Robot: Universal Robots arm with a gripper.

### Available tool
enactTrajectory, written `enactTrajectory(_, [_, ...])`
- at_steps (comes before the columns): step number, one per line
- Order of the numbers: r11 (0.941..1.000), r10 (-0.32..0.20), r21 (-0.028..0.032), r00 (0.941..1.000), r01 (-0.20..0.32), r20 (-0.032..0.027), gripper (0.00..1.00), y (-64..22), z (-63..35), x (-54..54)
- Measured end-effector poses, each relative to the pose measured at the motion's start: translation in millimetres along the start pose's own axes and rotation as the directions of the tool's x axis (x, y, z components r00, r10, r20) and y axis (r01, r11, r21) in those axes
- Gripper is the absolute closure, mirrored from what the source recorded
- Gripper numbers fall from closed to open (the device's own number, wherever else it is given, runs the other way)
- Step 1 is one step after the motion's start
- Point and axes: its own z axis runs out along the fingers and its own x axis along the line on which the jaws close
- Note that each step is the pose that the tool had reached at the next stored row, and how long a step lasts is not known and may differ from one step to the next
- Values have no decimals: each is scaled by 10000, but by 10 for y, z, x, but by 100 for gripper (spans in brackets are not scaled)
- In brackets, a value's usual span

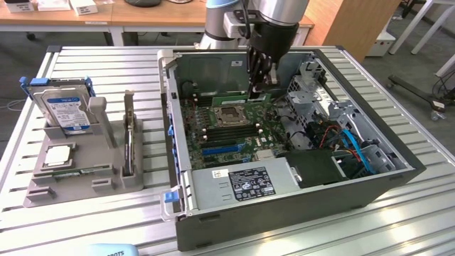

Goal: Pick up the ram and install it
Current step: 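Insert the ram into the slot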

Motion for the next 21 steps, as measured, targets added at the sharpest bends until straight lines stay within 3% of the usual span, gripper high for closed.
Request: enactTrajectory(21, [10000, 1, 1, 10000, -1, 2, 89, -9, 331, 8])
